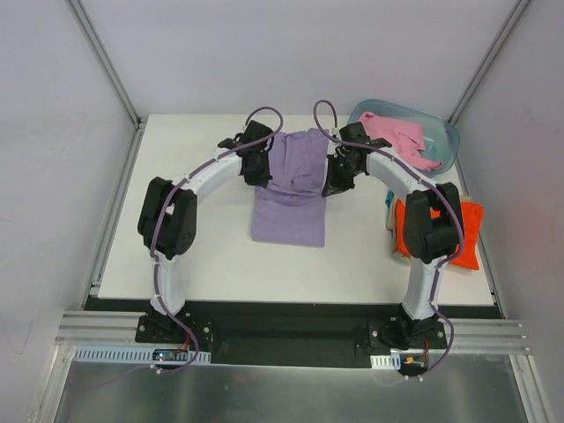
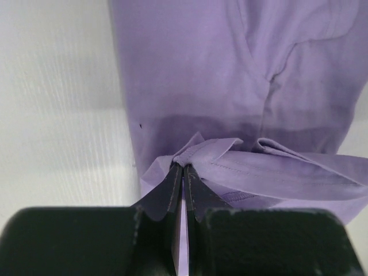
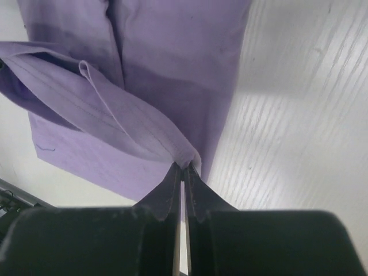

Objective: Fold and stack the t-shirts
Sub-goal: Fold the folded rectangular tshirt in 1/3 of the way

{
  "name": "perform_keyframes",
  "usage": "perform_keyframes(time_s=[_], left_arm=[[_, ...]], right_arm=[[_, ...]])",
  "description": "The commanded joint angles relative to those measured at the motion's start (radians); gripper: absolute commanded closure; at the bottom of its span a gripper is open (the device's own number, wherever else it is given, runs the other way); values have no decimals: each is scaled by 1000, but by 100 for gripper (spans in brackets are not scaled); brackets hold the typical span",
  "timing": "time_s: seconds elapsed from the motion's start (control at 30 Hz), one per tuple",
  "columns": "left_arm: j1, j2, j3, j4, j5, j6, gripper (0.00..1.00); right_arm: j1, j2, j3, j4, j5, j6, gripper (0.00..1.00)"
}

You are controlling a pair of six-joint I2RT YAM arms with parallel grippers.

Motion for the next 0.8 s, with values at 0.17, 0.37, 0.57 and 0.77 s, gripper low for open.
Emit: perform_keyframes(time_s=[0.17, 0.37, 0.57, 0.77], left_arm=[[79, 82, 61, -4, 113, -10, 80], [85, -2, 19, -3, 138, -20, 30], [81, -197, -171, 11, 144, -74, 1], [63, -380, -418, 106, 279, -132, 1]], right_arm=[[-51, 149, 155, 4, -91, -37, 73], [-57, 73, 123, 3, -135, -43, 3], [-24, -128, -58, 71, -146, -37, 3], [30, -301, -294, 218, -181, 55, 4]])
